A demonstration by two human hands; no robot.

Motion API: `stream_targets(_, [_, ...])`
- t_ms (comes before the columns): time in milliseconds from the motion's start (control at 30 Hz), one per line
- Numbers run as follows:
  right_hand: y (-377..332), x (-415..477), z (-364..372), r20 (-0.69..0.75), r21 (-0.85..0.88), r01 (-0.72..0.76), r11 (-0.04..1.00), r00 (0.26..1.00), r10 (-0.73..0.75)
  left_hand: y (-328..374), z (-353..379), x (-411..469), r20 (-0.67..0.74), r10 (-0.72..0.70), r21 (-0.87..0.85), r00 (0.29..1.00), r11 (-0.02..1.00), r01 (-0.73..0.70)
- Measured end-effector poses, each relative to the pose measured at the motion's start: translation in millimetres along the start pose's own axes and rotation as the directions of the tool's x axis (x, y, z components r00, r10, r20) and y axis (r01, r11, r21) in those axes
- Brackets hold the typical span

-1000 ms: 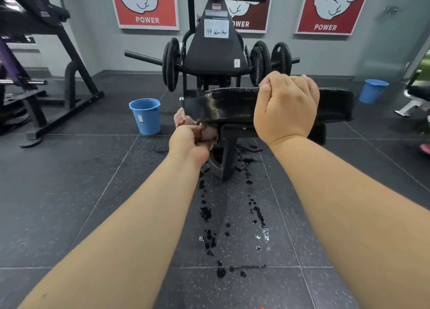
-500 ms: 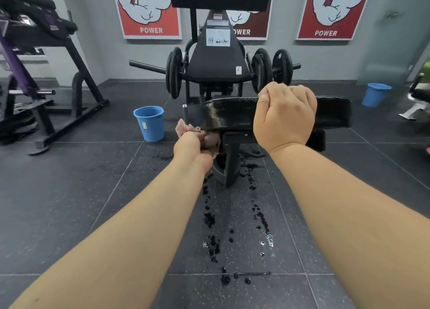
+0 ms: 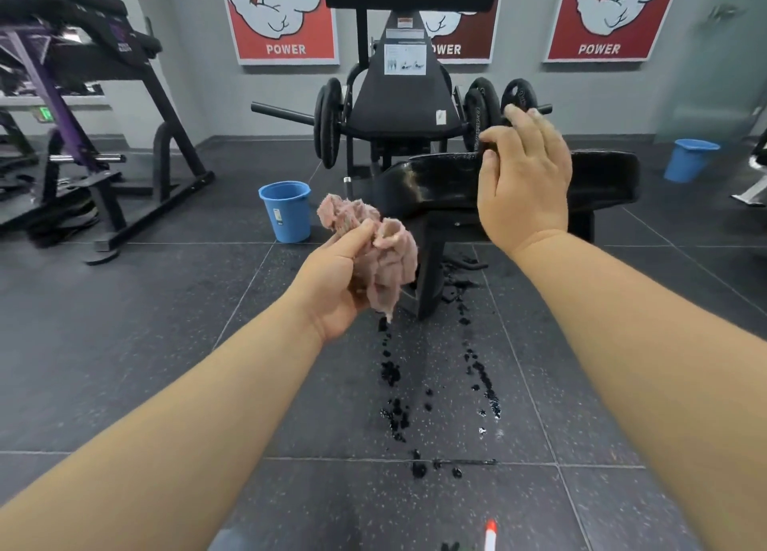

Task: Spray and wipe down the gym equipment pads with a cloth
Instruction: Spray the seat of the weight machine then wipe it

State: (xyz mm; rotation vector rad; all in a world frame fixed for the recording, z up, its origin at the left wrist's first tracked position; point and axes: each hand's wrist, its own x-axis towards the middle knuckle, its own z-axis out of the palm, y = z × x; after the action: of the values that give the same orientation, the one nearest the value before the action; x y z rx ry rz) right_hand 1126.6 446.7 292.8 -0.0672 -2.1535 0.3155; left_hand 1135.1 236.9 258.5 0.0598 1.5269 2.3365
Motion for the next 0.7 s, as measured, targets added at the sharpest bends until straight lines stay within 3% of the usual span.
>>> stream_targets(100, [-28, -50, 8, -0.119, 0.201, 0.074, 0.977, 0.992, -0.051, -4, -8, -5, -0.031, -0.003, 0.055, 1.000, 0.998, 0.004])
stream_targets(133, [-40, -70, 9, -0.084, 0.322, 0.039, 0.946, 0.996, -0.012, -6, -11, -6, -0.027, -0.005, 0.081, 1.000, 0.997, 0.007])
stream_targets(200, [-62, -100, 7, 0.152, 0.544, -0.237, 0.805, 0.971, 0.183, -9, -16, -10, -0.020, -0.011, 0.095, 1.000, 0.995, 0.013])
stream_targets(267, [-73, -118, 8, 0.493, 0.584, -0.595, 0.552, 0.801, 0.340, -12, -20, -14, 0.016, -0.019, 0.092, 1.000, 0.996, 0.018])
stream_targets(333, [-76, -122, 9, 0.790, 0.487, -0.851, 0.196, 0.525, 0.316, -15, -24, -17, 0.034, -0.065, 0.100, 0.997, 0.993, 0.062])
stream_targets(367, [-74, -123, 9, 0.866, 0.415, -0.905, 0.094, 0.424, 0.264, -17, -26, -18, 0.024, -0.103, 0.120, 0.994, 0.988, 0.100])
stream_targets(400, [-71, -123, 7, 0.900, 0.373, -0.926, 0.062, 0.378, 0.217, -17, -27, -18, -0.003, -0.138, 0.151, 0.990, 0.979, 0.137])
stream_targets(467, [-66, -121, 5, 0.913, 0.346, -0.935, 0.075, 0.354, 0.202, -19, -30, -16, -0.066, -0.183, 0.252, 0.981, 0.948, 0.194])
stream_targets(600, [-56, -120, 0, 0.866, 0.402, -0.912, 0.088, 0.409, 0.287, -23, -31, -21, -0.049, -0.251, 0.465, 0.967, 0.851, 0.245])
stream_targets(700, [-54, -120, -5, 0.851, 0.434, -0.889, 0.147, 0.457, 0.256, -31, -35, -23, -0.008, -0.266, 0.523, 0.964, 0.820, 0.231])
